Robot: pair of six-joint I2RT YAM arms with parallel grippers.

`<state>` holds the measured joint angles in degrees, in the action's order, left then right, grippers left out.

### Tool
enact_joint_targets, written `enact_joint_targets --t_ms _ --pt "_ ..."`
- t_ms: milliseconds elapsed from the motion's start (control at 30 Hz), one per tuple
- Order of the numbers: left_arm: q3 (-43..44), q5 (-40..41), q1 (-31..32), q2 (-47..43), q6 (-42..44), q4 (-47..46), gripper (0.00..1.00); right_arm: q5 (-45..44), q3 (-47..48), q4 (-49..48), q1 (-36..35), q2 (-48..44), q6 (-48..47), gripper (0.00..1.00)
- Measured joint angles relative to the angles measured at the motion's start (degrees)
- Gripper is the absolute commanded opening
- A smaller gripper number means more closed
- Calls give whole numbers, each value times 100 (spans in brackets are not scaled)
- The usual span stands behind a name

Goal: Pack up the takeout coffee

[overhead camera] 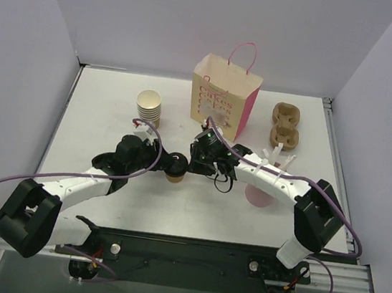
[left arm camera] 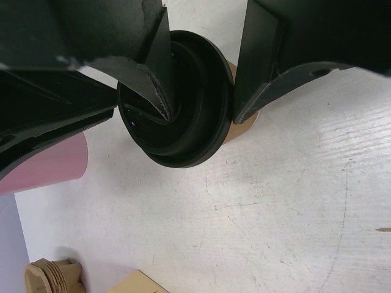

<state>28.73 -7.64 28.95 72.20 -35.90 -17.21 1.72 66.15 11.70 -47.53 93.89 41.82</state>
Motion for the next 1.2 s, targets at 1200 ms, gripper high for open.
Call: enact_joint_targets --t_ms 1200 --pt "-83 -332 122 564 4 -970 49 240 -63 -310 404 114 -358 16"
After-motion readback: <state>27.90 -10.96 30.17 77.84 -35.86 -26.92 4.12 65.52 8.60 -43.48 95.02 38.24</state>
